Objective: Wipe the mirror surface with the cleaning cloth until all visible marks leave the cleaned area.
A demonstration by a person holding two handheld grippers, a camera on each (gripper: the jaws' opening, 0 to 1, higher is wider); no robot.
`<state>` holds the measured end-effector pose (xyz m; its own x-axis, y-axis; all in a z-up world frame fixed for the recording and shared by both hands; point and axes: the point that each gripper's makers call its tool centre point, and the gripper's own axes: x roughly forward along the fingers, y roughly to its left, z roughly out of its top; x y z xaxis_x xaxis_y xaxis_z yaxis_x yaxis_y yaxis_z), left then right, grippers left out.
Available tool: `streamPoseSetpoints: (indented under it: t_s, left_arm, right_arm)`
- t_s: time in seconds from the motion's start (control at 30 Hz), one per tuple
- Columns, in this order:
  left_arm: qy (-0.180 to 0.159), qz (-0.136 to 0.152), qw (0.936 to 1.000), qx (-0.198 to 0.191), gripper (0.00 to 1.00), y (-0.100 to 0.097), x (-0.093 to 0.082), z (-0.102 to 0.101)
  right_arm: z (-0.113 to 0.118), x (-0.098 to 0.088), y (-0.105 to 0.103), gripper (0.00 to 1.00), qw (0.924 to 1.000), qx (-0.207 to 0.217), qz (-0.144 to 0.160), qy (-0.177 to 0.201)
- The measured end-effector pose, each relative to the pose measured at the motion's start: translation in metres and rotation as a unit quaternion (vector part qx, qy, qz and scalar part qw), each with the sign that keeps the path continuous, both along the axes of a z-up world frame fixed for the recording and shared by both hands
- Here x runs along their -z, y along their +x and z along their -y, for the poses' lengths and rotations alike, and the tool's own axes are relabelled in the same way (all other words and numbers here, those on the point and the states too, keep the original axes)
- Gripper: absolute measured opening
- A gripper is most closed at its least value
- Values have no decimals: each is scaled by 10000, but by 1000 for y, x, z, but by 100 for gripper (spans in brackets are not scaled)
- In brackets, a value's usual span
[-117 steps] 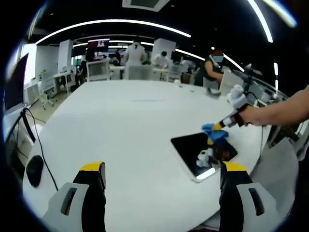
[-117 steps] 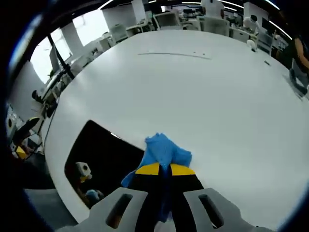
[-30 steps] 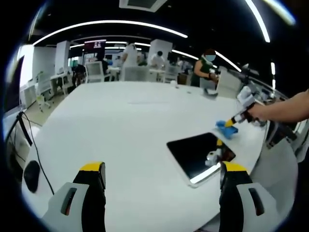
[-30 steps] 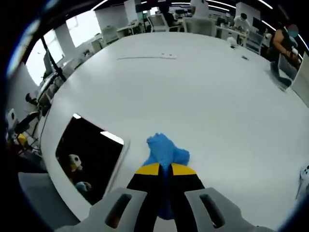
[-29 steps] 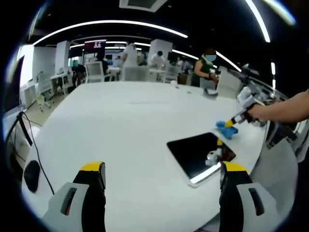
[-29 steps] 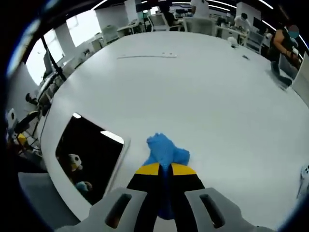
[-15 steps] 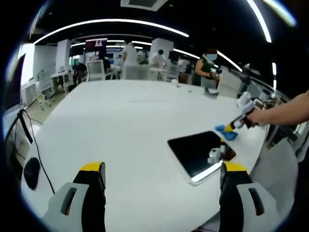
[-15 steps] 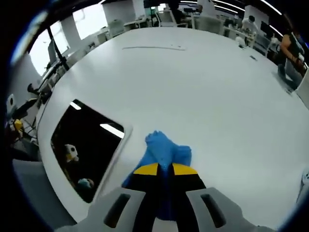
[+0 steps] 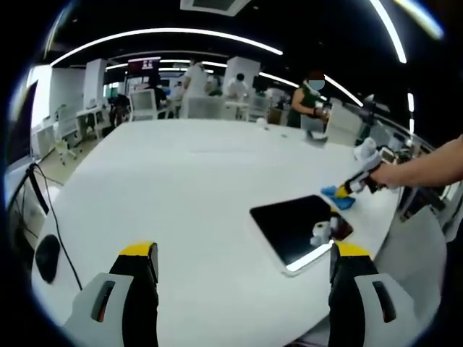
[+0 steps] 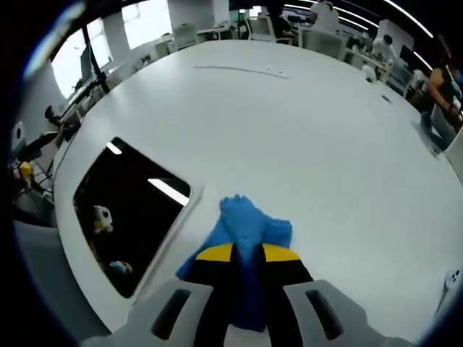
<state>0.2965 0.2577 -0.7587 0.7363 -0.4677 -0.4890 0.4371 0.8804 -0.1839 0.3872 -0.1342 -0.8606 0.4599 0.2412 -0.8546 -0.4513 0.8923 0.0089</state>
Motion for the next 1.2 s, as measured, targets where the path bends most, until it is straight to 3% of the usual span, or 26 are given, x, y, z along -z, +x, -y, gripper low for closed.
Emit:
streamPoseSetpoints:
  t_s: [0.23,0.33,0.67,0.7,0.77,0.93,1.2]
  left_arm:
    - [-13,15,10000,7,99,0,-1,1]
    - [-11,29,10000,2,99,0,-2,0]
    - [1,70,10000,-8,99,-1,-5,-3]
    - [7,77,10000,-6,99,0,-6,-3]
    - [4,98,10000,-11,99,1,-9,-4]
    - [-71,134,9999,-61,99,4,-13,-7]
    - [-102,191,9998,-21,99,2,-18,-1]
  right_arm:
    - [-11,1,0,30,9993,-316,133,-132]
    - [-11,3,1,33,9986,-414,177,-276]
    - [-15,1,-2,43,9983,-536,204,-102]
    - [-18,-1,0,51,9987,-445,197,120]
    - [-17,-7,4,62,9989,-241,253,314]
    - [-14,-48,16,68,9944,-258,848,570]
    - [2,-88,7,83,9881,-314,1334,691]
